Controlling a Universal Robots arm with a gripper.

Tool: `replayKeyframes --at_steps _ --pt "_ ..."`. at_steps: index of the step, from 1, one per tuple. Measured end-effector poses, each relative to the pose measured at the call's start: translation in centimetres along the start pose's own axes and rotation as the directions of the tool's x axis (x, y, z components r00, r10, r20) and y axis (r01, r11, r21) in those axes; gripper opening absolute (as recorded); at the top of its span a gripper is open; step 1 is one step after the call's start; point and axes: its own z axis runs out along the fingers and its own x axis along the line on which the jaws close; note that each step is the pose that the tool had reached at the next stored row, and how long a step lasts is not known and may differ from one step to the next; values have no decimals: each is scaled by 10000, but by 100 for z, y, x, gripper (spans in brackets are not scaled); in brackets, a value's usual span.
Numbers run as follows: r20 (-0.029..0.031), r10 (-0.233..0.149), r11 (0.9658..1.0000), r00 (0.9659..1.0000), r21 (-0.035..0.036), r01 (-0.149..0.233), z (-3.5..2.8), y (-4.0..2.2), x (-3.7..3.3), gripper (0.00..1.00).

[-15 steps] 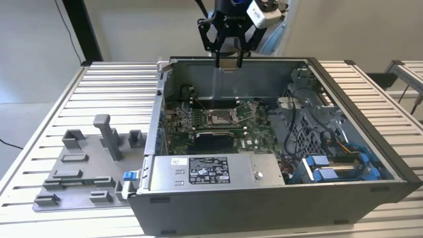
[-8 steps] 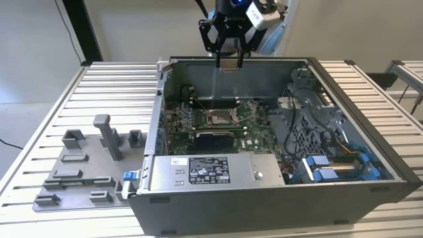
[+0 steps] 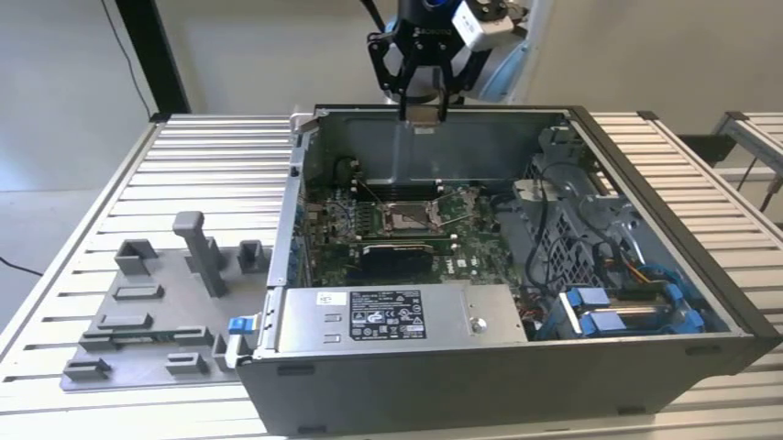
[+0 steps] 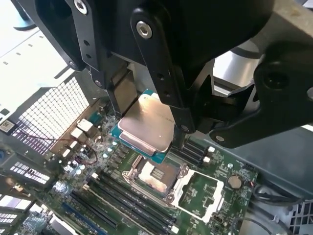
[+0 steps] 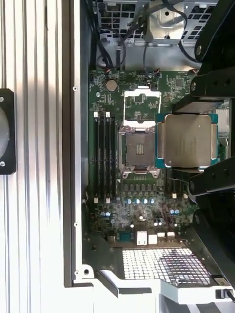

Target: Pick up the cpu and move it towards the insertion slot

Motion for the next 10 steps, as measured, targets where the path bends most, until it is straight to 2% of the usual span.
replayKeyframes --at_steps 4,10 --pt "0 51 10000 10000 1 -51 1 47 2 0" --pt "2 64 10000 10000 1 -64 2 58 2 0"
